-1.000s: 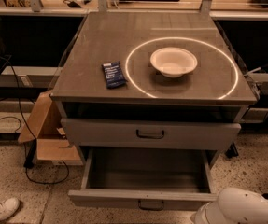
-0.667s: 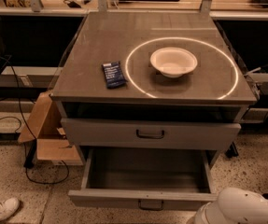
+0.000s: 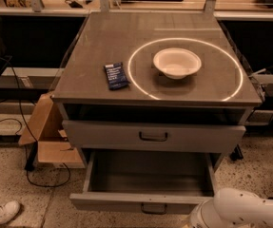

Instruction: Close middle drawer

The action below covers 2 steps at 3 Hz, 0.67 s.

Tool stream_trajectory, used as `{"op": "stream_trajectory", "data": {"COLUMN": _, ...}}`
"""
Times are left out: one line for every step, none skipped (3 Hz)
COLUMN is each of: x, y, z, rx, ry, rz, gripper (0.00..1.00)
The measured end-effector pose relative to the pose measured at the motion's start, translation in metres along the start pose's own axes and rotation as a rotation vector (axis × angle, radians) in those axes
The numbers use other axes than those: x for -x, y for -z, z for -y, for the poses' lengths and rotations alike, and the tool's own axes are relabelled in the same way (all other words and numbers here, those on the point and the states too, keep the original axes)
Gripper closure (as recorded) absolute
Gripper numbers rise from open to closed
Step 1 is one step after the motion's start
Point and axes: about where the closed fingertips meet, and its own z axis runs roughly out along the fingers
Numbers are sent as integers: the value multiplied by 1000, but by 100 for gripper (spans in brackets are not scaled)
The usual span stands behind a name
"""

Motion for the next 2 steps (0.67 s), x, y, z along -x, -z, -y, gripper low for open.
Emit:
{"op": "stream_trajectory", "data": {"x": 20, "y": -3, "z": 1, "rx": -11, "ry": 18, "rz": 34, "gripper": 100}}
{"op": "stream_trajectory", "data": {"x": 33, "y": 1, "z": 3, "rx": -37, "ry": 34, "rz": 71, "gripper": 100}}
